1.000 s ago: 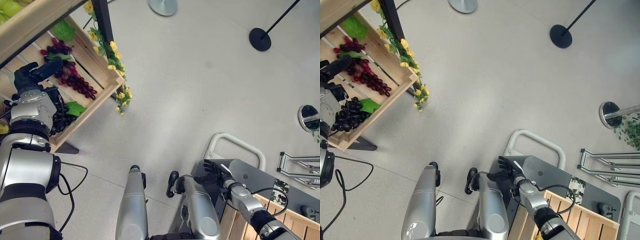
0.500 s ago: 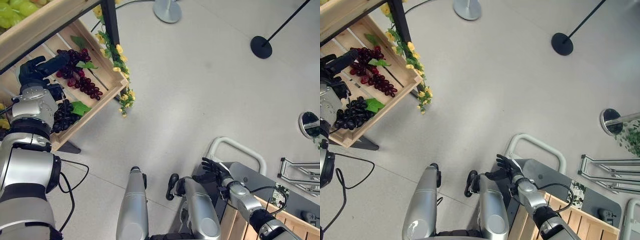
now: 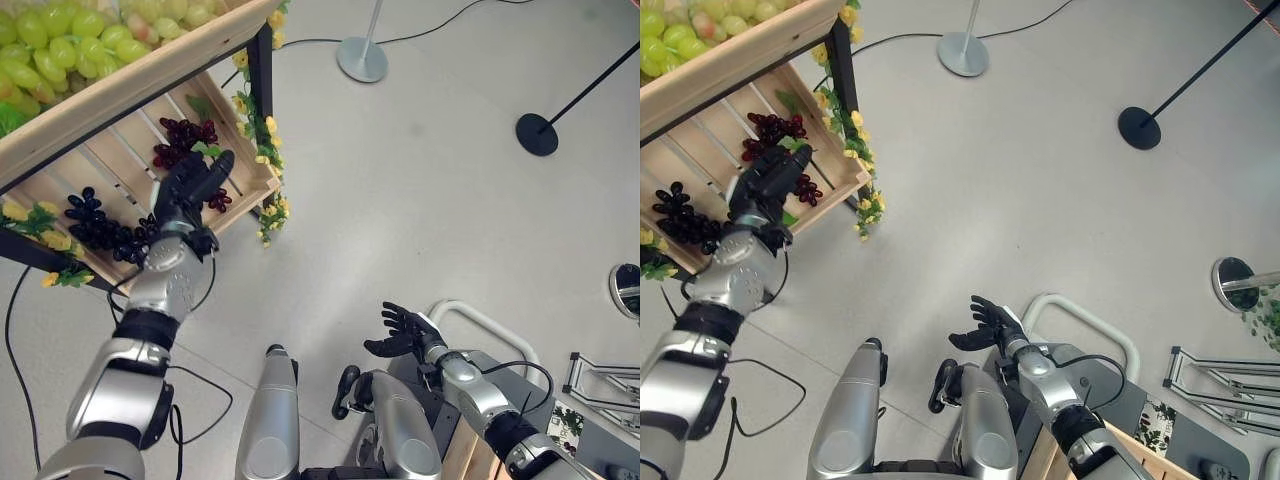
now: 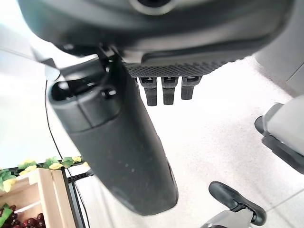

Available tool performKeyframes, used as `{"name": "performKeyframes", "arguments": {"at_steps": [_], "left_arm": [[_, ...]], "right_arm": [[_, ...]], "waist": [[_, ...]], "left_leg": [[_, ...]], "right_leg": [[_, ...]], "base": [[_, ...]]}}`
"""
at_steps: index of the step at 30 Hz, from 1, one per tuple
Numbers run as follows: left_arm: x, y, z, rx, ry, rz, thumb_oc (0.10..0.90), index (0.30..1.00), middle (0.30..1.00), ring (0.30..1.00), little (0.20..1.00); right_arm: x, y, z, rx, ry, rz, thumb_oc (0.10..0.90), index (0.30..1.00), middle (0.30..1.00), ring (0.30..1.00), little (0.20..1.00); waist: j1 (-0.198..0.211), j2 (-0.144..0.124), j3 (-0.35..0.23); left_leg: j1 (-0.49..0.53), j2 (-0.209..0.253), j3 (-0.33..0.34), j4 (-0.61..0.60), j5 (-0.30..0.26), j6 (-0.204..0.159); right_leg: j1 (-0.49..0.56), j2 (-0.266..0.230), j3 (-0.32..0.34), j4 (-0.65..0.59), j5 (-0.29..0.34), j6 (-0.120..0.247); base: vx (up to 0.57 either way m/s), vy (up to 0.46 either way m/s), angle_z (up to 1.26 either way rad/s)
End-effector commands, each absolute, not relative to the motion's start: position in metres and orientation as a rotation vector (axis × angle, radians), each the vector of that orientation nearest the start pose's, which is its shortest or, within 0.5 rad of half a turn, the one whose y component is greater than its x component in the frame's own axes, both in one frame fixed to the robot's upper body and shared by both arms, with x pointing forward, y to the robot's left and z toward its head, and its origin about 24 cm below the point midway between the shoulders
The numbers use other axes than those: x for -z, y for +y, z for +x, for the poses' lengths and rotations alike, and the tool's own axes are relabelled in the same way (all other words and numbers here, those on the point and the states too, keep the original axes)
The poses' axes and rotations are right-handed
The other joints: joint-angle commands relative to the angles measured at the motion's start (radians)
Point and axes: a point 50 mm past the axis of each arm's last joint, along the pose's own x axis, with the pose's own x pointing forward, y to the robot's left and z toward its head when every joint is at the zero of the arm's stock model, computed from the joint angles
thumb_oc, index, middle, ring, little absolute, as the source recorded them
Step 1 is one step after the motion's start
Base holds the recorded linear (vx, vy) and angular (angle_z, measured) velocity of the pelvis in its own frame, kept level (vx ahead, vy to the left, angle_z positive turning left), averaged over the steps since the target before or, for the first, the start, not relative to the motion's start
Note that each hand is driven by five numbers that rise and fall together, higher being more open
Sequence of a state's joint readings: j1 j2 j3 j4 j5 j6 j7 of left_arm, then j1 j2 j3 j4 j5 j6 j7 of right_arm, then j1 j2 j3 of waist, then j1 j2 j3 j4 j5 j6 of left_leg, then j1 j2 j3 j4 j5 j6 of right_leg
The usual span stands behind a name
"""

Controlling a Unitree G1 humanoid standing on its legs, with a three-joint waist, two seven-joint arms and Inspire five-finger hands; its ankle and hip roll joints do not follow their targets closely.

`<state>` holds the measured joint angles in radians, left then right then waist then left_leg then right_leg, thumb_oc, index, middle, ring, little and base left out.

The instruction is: Pick up the fruits from the basket on one side to the basket on the other side

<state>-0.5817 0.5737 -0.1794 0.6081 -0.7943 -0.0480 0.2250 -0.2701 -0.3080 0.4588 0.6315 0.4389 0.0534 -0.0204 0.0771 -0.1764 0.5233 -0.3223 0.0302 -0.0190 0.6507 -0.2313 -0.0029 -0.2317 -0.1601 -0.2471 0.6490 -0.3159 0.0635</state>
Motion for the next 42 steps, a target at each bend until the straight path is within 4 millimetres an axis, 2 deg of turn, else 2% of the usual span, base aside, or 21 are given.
{"name": "performKeyframes", "arguments": {"at_steps": [1,7,11,13,15,19,22,24,25,27,28,30,31,34,35,36,37,38,39,41,42], "left_arm": [[-0.142,0.23,0.352,-0.116,-0.25,-0.19,0.8,0.9,0.9,0.9,0.9],[-0.107,0.213,0.336,-0.047,-0.16,-0.244,0.8,0.9,0.9,0.9,0.9],[-0.096,0.191,0.325,0.019,-0.14,-0.268,0.8,0.9,0.9,0.9,0.9],[-0.094,0.182,0.321,0.052,-0.138,-0.295,0.8,0.9,0.9,0.9,0.9],[-0.091,0.166,0.314,0.103,-0.137,-0.332,0.8,0.9,0.9,0.9,0.9],[-0.087,0.145,0.311,0.16,-0.129,-0.349,0.8,0.9,0.9,0.9,0.9],[-0.083,0.137,0.308,0.181,-0.117,-0.364,0.8,0.9,0.9,0.9,0.9],[-0.076,0.14,0.304,0.153,-0.113,-0.368,0.8,0.9,0.9,0.9,0.9],[-0.073,0.149,0.299,0.099,-0.127,-0.358,0.8,0.9,0.9,0.9,0.9],[-0.075,0.153,0.297,0.1,-0.134,-0.354,0.8,0.9,0.9,0.9,0.9],[-0.076,0.153,0.297,0.108,-0.133,-0.352,0.8,0.9,0.9,0.9,0.9],[-0.076,0.153,0.299,0.131,-0.122,-0.344,0.8,0.9,0.9,0.9,0.9],[-0.077,0.146,0.302,0.167,-0.1,-0.324,0.8,0.9,0.9,0.9,0.9],[-0.075,0.149,0.303,0.178,-0.083,-0.282,0.8,0.9,0.9,0.9,0.9],[-0.075,0.149,0.303,0.178,-0.082,-0.28,0.8,0.9,0.9,0.9,0.9],[-0.072,0.153,0.303,0.179,-0.067,-0.263,0.8,0.9,0.9,0.9,0.9],[-0.072,0.154,0.302,0.174,-0.064,-0.261,0.8,0.9,0.9,0.9,0.9],[-0.072,0.156,0.302,0.173,-0.063,-0.251,0.8,0.9,0.9,0.9,0.9],[-0.07,0.165,0.301,0.137,-0.053,-0.243,0.8,0.9,0.9,0.9,0.9],[-0.068,0.168,0.301,0.138,-0.042,-0.241,0.8,0.9,0.9,0.9,0.9],[-0.066,0.17,0.3,0.134,-0.037,-0.239,0.8,0.9,0.9,0.9,0.9]], "right_arm": [[0.048,-0.175,0.262,-0.118,0.513,-0.068,0.8,0.9,0.9,0.9,0.9],[0.055,-0.194,0.252,-0.052,0.539,-0.076,0.8,0.9,0.9,0.9,0.9],[0.056,-0.204,0.246,0.019,0.514,-0.088,0.8,0.9,0.9,0.9,0.9],[0.055,-0.208,0.243,0.078,0.483,-0.101,0.8,0.9,0.9,0.9,0.9],[0.052,-0.215,0.239,0.196,0.433,-0.139,0.8,0.9,0.9,0.9,0.9],[0.05,-0.218,0.239,0.28,0.407,-0.128,0.8,0.9,0.9,0.9,0.9],[0.048,-0.219,0.24,0.309,0.405,-0.099,0.8,0.9,0.9,0.9,0.9],[0.047,-0.219,0.241,0.301,0.404,-0.092,0.8,0.9,0.9,0.9,0.9],[0.045,-0.216,0.246,0.273,0.387,-0.112,0.8,0.9,0.9,0.9,0.9],[0.042,-0.213,0.25,0.273,0.371,-0.116,0.8,0.9,0.9,0.9,0.9],[0.04,-0.215,0.251,0.286,0.359,-0.11,0.8,0.9,0.9,0.9,0.9],[0.04,-0.219,0.251,0.333,0.356,-0.103,0.8,0.9,0.9,0.9,0.9],[0.041,-0.225,0.247,0.39,0.357,-0.084,0.8,0.9,0.9,0.9,0.9],[0.041,-0.23,0.242,0.417,0.337,-0.077,0.8,0.9,0.9,0.9,0.9],[0.041,-0.23,0.241,0.417,0.339,-0.079,0.8,0.9,0.9,0.9,0.9],[0.041,-0.231,0.239,0.445,0.328,-0.078,0.8,0.9,0.9,0.9,0.9],[0.041,-0.23,0.239,0.441,0.328,-0.08,0.8,0.9,0.9,0.9,0.9],[0.041,-0.229,0.239,0.45,0.325,-0.074,0.8,0.9,0.9,0.9,0.9],[0.042,-0.223,0.24,0.419,0.313,-0.074,0.8,0.9,0.9,0.9,0.9],[0.042,-0.222,0.239,0.424,0.307,-0.086,0.8,0.9,0.9,0.9,0.9],[0.043,-0.22,0.238,0.418,0.31,-0.092,0.8,0.9,0.9,0.9,0.9]], "waist": [[0.007,0.08,-0.142],[-0.02,0.113,-0.211],[-0.037,0.13,-0.255],[-0.047,0.132,-0.269],[-0.064,0.138,-0.289],[-0.09,0.135,-0.309],[-0.101,0.123,-0.319],[-0.092,0.12,-0.331],[-0.066,0.133,-0.348],[-0.05,0.15,-0.357],[-0.048,0.157,-0.359],[-0.053,0.164,-0.364],[-0.081,0.173,-0.375],[-0.11,0.183,-0.38],[-0.11,0.184,-0.381],[-0.11,0.194,-0.379],[-0.106,0.195,-0.378],[-0.098,0.199,-0.376],[-0.074,0.217,-0.374],[-0.065,0.216,-0.379],[-0.056,0.21,-0.384]], "left_leg": [[0.138,-0.008,0.051,-0.153,0.052,0.05],[0.255,0.003,0.063,-0.326,0.135,0.015],[0.32,0.006,0.065,-0.466,0.19,-0.006],[0.334,0.01,0.066,-0.505,0.208,-0.013],[0.354,0.015,0.061,-0.57,0.24,-0.025],[0.366,0.008,0.057,-0.578,0.233,-0.027],[0.35,-0.011,0.035,-0.502,0.198,-0.025],[0.324,-0.056,-0.065,-0.438,0.184,-0.009],[0.335,-0.097,-0.21,-0.514,0.19,0.009],[0.347,-0.1,-0.28,-0.605,0.237,0.009],[0.343,-0.106,-0.28,-0.607,0.241,0.008],[0.337,-0.119,-0.256,-0.582,0.223,0.015],[0.358,-0.104,-0.2,-0.625,0.225,0.02],[0.386,-0.117,-0.156,-0.672,0.23,0.035],[0.387,-0.117,-0.153,-0.675,0.23,0.036],[0.393,-0.107,-0.109,-0.691,0.236,0.042],[0.394,-0.104,-0.098,-0.692,0.236,0.041],[0.395,-0.094,-0.063,-0.692,0.238,0.042],[0.387,-0.068,0.018,-0.681,0.245,0.047],[0.379,-0.066,0.043,-0.665,0.24,0.053],[0.373,-0.066,0.055,-0.654,0.236,0.052]], "right_leg": [[0.05,-0.014,0.006,-0.028,0.135,-0.021],[0.157,0.027,0.039,-0.257,0.188,-0.016],[0.225,0.055,0.045,-0.404,0.23,-0.014],[0.241,0.063,0.049,-0.441,0.244,-0.013],[0.268,0.075,0.056,-0.504,0.272,-0.013],[0.28,0.088,0.098,-0.575,0.307,-0.016],[0.283,0.09,0.14,-0.598,0.33,-0.025],[0.281,0.091,0.217,-0.613,0.351,-0.026],[0.271,0.109,0.31,-0.62,0.362,-0.018],[0.269,0.13,0.354,-0.624,0.364,-0.014],[0.265,0.132,0.369,-0.625,0.363,-0.011],[0.256,0.125,0.388,-0.618,0.361,0.0],[0.244,0.105,0.381,-0.622,0.375,0.023],[0.218,0.088,0.395,-0.651,0.43,0.052],[0.214,0.089,0.396,-0.648,0.43,0.053],[0.176,0.08,0.323,-0.568,0.418,0.062],[0.17,0.074,0.302,-0.543,0.415,0.064],[0.156,0.055,0.242,-0.491,0.414,0.069],[0.159,0.016,0.152,-0.339,0.373,0.053],[0.173,0.004,0.127,-0.318,0.358,0.045],[0.195,-0.009,0.101,-0.348,0.354,0.042]], "base": [[0.1,0.045,-0.09],[0.1,0.028,-0.19],[0.11,-0.011,-0.19],[0.08,-0.063,-0.09],[0.05,-0.074,-0.06],[0.03,-0.052,-0.03],[0.06,0.014,-0.17],[0.16,0.178,-0.75],[0.16,0.254,-1.32],[0.08,0.202,-1.73],[0.04,0.221,-1.85],[0.03,0.228,-1.38],[0.04,0.226,-1.01],[0.02,0.205,-0.8],[-0.06,0.139,-0.9],[-0.05,0.081,-0.8],[-0.08,0.09,-0.83],[-0.1,0.093,-0.96],[-0.11,0.081,-1.39],[-0.05,0.006,-1.6],[0.03,-0.11,-1.07]]}}
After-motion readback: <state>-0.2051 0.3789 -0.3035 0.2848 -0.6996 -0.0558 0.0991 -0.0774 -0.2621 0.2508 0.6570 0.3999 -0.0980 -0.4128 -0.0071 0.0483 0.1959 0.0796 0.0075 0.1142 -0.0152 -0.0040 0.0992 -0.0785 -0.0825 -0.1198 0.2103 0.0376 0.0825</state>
